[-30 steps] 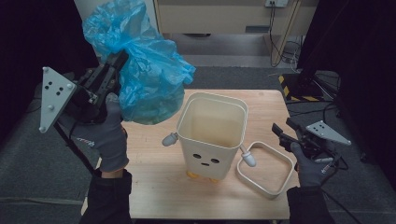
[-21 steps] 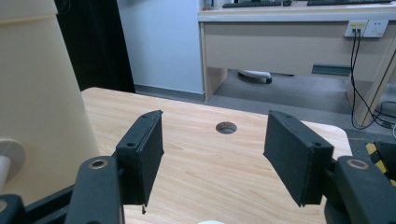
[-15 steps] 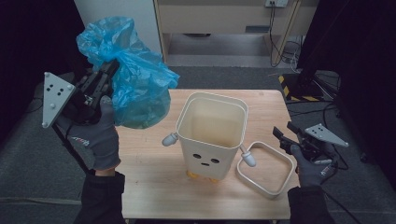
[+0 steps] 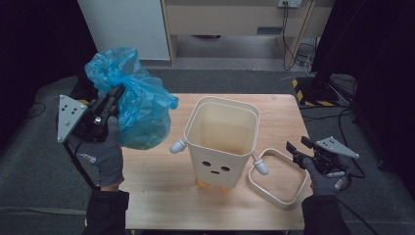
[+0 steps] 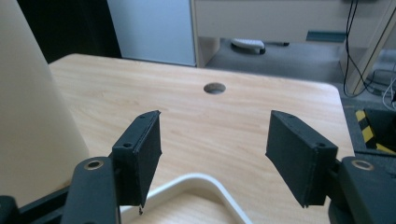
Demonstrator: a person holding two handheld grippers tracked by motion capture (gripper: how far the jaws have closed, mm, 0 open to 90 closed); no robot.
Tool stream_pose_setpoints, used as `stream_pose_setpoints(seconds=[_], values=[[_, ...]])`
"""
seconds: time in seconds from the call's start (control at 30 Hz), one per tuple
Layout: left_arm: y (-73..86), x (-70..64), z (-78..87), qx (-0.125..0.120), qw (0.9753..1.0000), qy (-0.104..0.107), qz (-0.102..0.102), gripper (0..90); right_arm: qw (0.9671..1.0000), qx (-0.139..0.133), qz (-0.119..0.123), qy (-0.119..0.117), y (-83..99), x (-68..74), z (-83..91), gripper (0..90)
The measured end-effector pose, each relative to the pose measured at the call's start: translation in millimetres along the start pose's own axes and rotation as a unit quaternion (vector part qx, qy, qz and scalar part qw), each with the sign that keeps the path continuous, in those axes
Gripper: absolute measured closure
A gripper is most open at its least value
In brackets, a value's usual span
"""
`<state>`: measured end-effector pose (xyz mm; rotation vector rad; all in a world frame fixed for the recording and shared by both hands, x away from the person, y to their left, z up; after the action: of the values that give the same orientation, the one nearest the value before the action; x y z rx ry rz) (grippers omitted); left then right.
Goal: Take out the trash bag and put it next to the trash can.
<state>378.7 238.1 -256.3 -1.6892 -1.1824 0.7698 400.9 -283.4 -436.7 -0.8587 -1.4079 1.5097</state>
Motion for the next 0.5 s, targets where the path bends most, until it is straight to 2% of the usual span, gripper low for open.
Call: stream_pose_setpoints(seconds=[0.2,0.4,0.5], values=[[20.2,3.0,3.7,0.022,0.9997,-0.004,0.001,88.2,0.9997,0.024,-0.005,0.004,14.1,-4.6,1.9,37.0],[42.9,8.3,8.9,0.049,0.9988,-0.008,0.000,88.1,0.9995,0.031,-0.008,0.010,24.1,-9.0,1.7,36.9],[55.6,12.6,12.4,0.064,0.9979,-0.012,0.000,88.1,0.9990,0.043,-0.008,0.013,28.8,-11.3,4.3,36.8]])
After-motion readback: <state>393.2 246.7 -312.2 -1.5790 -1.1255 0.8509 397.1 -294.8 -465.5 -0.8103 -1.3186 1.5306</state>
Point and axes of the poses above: each handheld gripper's, and its own axes: z roughly backward along the jaws, y roughly out of its underside, x roughly to its left, the point moved 5 cm from there along -z, roughly forward along the jaws, and after that the axes turned 13 degrees about -x, right-handed, at the moved point
